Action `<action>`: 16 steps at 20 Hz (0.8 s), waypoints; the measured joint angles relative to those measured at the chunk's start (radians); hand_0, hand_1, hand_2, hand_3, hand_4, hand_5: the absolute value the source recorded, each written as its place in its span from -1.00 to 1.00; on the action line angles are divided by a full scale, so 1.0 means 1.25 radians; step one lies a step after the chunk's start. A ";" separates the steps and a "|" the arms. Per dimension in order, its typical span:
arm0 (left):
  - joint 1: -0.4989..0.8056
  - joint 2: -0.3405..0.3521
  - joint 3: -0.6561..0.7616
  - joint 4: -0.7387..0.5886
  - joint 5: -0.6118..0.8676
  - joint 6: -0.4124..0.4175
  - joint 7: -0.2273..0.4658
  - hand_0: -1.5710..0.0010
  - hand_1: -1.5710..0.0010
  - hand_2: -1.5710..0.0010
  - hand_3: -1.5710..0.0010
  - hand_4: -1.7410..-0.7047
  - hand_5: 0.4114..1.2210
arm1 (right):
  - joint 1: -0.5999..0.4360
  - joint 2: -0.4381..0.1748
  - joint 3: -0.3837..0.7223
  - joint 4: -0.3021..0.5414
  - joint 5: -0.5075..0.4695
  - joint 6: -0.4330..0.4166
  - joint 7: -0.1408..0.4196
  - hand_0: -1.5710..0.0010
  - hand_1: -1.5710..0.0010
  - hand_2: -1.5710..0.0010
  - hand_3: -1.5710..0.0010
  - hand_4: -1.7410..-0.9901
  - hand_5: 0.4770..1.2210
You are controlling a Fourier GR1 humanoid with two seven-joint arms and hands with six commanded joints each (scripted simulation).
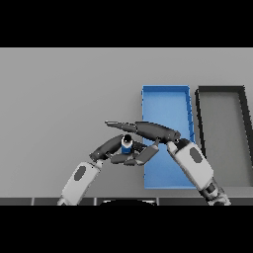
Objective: Pick up the blue pipe and place it into the blue bin.
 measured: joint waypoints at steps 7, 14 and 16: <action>-0.004 -0.029 0.015 0.006 -0.008 -0.003 0.043 -1.00 -1.00 -0.97 -0.56 -0.86 1.00 | -0.044 0.044 0.027 0.044 0.014 0.015 0.001 -0.39 -0.40 -0.40 -0.14 -0.46 -0.67; -0.002 -0.041 0.025 0.003 -0.016 -0.017 0.015 -1.00 -1.00 -0.97 -0.78 -0.97 1.00 | -0.015 0.084 0.027 0.034 0.025 0.012 -0.055 -0.87 -0.87 -0.88 -0.82 -0.31 0.61; -0.006 -0.036 0.033 0.006 -0.022 -0.017 0.005 -1.00 -1.00 -0.98 -0.82 -0.98 1.00 | -0.010 0.090 0.023 0.029 0.036 0.018 -0.043 -0.92 -0.92 -0.92 -0.88 -0.33 0.75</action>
